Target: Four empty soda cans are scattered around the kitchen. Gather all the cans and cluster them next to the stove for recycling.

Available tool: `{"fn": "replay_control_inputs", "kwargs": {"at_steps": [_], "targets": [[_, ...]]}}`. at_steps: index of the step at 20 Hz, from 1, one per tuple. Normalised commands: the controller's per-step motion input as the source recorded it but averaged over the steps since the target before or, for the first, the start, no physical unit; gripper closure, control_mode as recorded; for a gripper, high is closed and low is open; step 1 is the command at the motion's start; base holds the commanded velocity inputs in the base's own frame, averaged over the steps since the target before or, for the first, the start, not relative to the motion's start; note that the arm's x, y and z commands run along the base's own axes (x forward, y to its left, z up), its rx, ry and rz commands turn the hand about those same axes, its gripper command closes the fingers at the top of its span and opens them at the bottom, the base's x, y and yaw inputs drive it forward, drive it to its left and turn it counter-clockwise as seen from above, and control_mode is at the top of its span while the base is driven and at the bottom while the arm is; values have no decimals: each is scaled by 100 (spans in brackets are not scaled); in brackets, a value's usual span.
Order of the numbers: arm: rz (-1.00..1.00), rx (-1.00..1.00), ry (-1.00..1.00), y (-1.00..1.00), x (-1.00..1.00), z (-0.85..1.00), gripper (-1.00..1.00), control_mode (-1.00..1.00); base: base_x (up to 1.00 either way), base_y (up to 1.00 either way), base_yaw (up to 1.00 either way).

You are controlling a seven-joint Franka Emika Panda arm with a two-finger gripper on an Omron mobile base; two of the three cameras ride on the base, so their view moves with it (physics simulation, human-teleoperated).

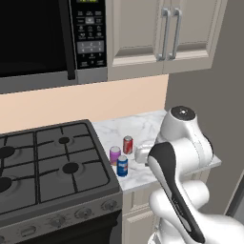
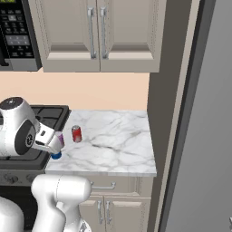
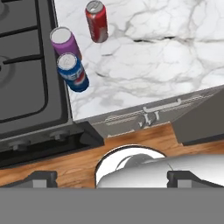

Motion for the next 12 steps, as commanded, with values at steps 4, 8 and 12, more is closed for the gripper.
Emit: {"fn": "replay_control_inputs", "kwargs": {"at_steps": [4,8,12], "targets": [[0,0,0,0,0,0,-100,-100,0,0,0],[0,0,0,0,0,0,-100,-100,0,0,0],[0,0,0,0,0,0,-100,100,0,0,0]]}}
